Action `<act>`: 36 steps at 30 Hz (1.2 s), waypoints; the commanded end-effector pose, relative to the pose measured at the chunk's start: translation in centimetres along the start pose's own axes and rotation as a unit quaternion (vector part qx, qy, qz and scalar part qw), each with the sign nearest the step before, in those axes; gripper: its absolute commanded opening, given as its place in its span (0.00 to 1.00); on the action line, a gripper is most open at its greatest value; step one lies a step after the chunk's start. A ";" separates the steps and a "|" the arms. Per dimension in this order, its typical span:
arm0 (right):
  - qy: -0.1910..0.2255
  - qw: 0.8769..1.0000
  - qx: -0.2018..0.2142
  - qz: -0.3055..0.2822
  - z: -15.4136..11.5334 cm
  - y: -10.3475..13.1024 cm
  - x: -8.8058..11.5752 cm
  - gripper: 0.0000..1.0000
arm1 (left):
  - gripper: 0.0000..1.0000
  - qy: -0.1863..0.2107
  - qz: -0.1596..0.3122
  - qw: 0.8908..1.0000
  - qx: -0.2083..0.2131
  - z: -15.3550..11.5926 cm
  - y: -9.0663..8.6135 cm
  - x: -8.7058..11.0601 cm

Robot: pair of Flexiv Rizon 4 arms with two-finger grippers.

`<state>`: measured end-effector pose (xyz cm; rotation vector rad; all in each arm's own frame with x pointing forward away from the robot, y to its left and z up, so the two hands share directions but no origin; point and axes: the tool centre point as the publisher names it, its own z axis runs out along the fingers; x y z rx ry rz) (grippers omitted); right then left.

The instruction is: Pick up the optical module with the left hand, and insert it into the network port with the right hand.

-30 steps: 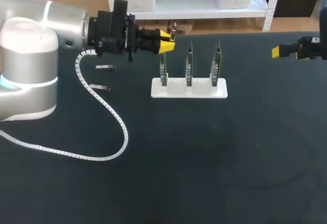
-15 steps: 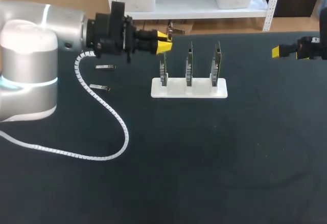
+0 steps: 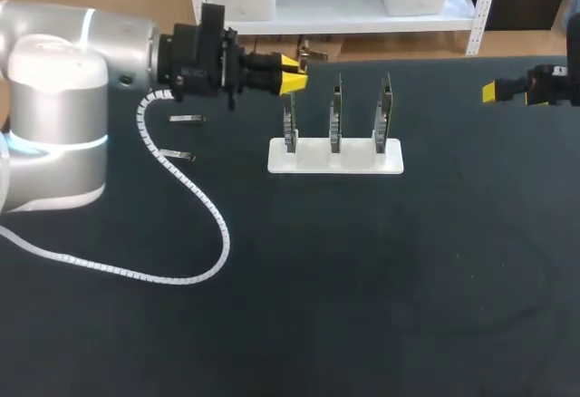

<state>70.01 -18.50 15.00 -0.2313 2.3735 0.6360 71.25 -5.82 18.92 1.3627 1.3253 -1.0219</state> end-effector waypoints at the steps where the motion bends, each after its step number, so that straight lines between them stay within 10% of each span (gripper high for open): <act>1: 0.000 1.000 0.000 0.000 0.0 0.0 0.0 1.00 | 0.00 -0.002 0.000 1.000 0.006 -0.1 0.6 0.0; 36: 0.000 1.000 0.000 0.000 0.0 0.0 0.0 1.00 | 0.00 0.006 -0.005 1.000 0.026 -0.6 2.0 0.9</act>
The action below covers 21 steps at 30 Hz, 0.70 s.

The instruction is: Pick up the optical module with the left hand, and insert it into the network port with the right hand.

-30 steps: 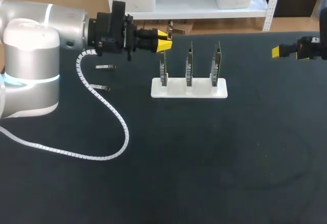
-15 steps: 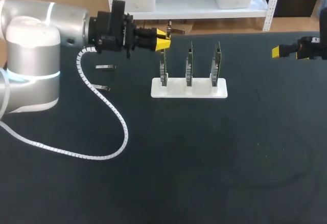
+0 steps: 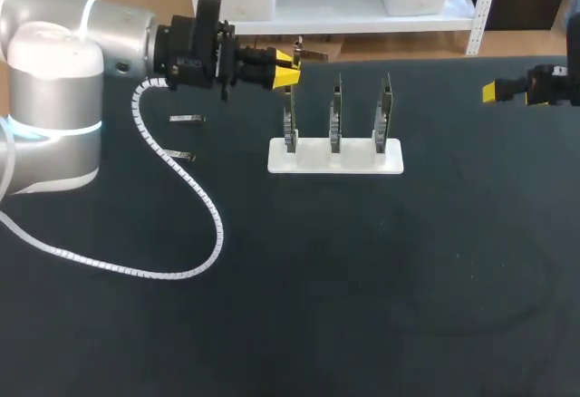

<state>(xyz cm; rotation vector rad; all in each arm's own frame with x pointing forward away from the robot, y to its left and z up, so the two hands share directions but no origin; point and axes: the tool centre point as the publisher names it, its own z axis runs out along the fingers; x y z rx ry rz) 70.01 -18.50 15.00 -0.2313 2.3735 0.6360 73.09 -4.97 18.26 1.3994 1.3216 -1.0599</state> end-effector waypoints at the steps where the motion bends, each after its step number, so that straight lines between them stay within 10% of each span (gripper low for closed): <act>1: 0.000 1.000 0.000 0.000 0.0 0.0 0.0 1.00 | 0.00 0.002 -0.001 1.000 0.003 0.0 0.2 0.0; 21: 0.000 1.000 0.000 0.000 0.0 0.0 0.0 1.00 | 0.00 0.009 -0.001 1.000 0.006 -0.6 0.9 -0.4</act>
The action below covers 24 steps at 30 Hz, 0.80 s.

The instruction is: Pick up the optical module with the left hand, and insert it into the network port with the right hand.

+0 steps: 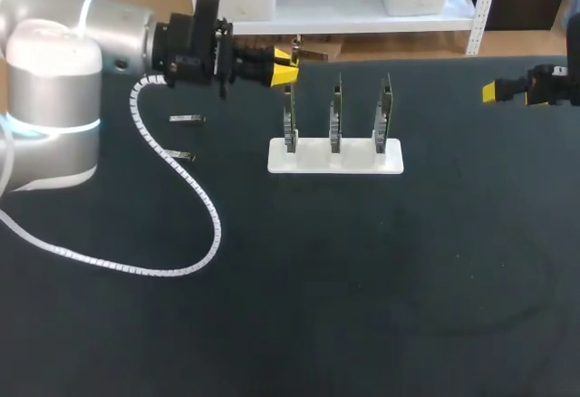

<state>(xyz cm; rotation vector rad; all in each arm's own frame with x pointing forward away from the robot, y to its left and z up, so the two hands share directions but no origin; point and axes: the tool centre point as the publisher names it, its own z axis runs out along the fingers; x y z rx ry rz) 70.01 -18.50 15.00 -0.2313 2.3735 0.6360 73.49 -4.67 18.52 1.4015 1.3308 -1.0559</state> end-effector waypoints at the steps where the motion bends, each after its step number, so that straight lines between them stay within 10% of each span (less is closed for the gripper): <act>1: 0.000 1.000 0.000 0.000 0.0 0.0 0.0 1.00 | 0.00 0.006 0.002 1.000 0.009 -0.3 0.5 -0.3; 24: -0.012 0.999 -0.009 -0.030 -0.3 0.9 -0.7 1.00 | 0.00 0.011 -0.007 1.000 0.011 -0.3 0.8 0.6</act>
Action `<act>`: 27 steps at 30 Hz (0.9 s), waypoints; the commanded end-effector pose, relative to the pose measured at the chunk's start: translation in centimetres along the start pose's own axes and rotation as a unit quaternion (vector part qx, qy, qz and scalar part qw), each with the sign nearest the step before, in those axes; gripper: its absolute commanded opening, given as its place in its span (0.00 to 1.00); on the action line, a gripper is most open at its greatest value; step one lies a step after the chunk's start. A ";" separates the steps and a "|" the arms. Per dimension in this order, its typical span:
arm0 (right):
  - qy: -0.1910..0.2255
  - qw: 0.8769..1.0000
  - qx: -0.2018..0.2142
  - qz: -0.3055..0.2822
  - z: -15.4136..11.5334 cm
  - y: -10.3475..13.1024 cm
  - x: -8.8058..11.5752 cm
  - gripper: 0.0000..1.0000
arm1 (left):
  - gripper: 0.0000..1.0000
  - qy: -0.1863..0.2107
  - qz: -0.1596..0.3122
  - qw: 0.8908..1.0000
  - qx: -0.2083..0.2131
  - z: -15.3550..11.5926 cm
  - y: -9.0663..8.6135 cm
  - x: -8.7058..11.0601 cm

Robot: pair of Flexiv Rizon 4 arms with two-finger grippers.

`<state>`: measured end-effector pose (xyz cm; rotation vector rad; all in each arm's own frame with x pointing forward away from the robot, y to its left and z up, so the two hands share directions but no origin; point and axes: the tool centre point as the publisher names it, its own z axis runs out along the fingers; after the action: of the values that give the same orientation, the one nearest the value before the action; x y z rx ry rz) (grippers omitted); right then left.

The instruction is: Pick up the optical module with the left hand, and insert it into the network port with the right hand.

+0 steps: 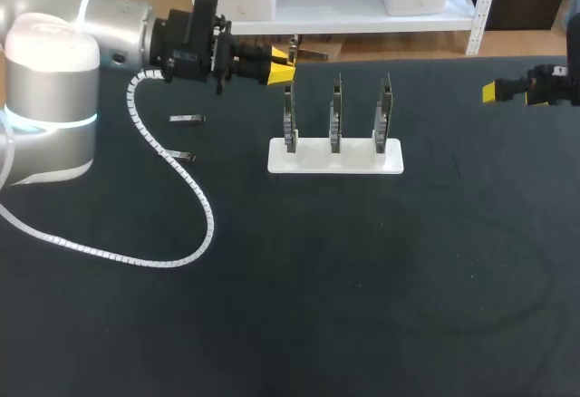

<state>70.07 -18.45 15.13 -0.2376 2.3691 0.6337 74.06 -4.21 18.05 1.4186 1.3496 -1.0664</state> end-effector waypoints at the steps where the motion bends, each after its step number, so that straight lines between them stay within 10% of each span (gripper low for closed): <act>1: -0.017 0.999 -0.009 -0.049 -0.4 1.4 -1.0 1.00 | 0.00 0.002 -0.001 1.000 0.004 0.0 0.3 0.0; 27: 0.089 0.922 -0.162 -0.339 3.4 8.8 -7.2 1.00 | 0.00 0.002 -0.001 1.000 0.004 0.0 0.3 0.0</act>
<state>72.54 -10.19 21.35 -1.1396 2.1178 0.4770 74.07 -4.22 18.05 1.4189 1.3495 -1.0665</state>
